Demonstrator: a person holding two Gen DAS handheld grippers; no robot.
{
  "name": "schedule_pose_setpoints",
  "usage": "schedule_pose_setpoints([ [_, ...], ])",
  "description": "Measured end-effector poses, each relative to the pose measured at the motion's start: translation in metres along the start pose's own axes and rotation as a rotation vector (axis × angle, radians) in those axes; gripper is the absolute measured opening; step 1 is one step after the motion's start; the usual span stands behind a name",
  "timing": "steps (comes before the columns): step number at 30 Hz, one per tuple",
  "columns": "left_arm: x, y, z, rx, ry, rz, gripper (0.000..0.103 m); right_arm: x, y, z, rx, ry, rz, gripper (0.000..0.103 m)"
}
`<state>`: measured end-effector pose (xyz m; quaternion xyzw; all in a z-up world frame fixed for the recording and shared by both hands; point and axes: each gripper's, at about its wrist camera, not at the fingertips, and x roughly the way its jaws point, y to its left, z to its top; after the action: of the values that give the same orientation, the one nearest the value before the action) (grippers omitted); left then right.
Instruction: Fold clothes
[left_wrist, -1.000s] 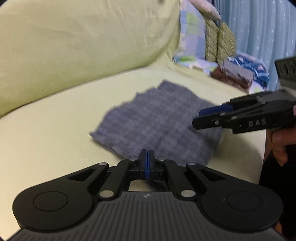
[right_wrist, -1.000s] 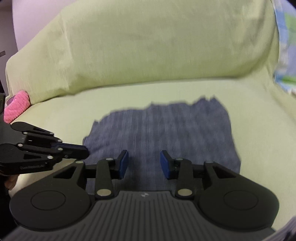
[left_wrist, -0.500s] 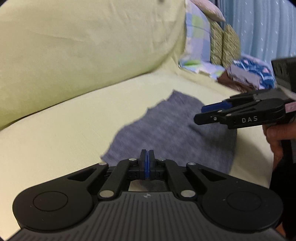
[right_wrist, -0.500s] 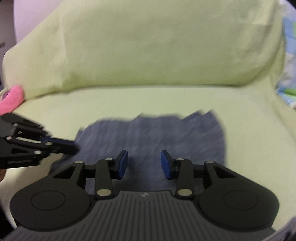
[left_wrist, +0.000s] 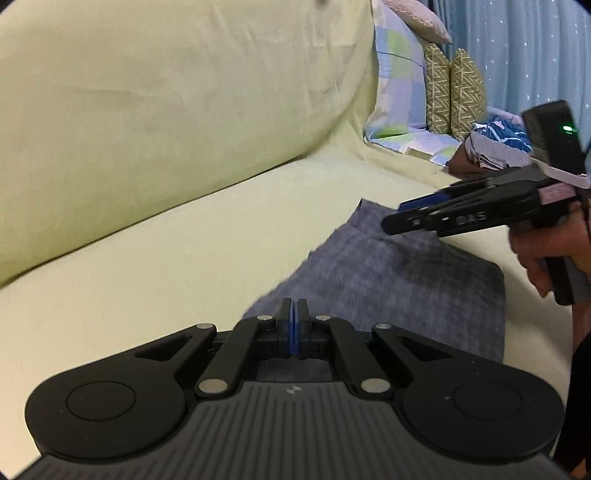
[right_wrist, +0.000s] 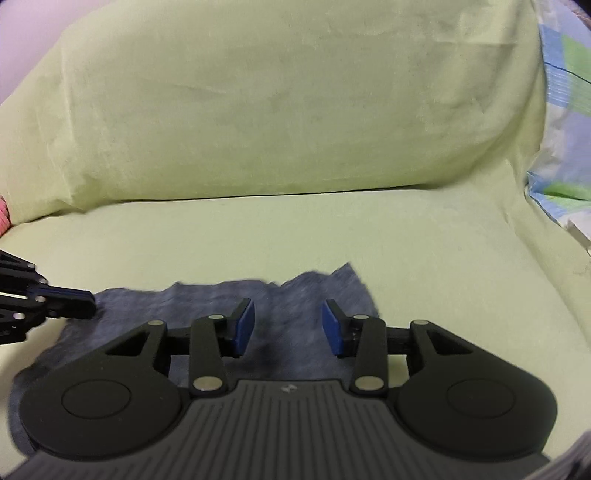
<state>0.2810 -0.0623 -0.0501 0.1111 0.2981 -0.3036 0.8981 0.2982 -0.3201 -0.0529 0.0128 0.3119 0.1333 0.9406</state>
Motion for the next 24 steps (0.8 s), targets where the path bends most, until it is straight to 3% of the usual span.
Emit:
schedule_pose_setpoints([
  [4,0.024,0.005,-0.003,-0.007,0.024,-0.01,0.0,0.031,-0.001,0.005,-0.112,0.058,0.036,0.036],
  [9,0.033,0.008,0.0,-0.02,0.022,-0.01,0.0,0.046,-0.039,0.013,-0.005,0.058,-0.042,0.036],
  [16,0.033,0.01,-0.004,-0.034,0.008,-0.012,0.0,0.015,-0.013,0.005,-0.053,-0.027,-0.019,0.035],
  [20,0.028,0.008,-0.001,-0.019,0.02,0.002,0.0,0.003,0.011,-0.01,-0.123,0.013,0.01,0.036],
  [24,0.005,0.008,0.003,-0.024,-0.009,0.043,0.0,-0.005,0.007,-0.014,-0.032,0.019,-0.015,0.036],
])
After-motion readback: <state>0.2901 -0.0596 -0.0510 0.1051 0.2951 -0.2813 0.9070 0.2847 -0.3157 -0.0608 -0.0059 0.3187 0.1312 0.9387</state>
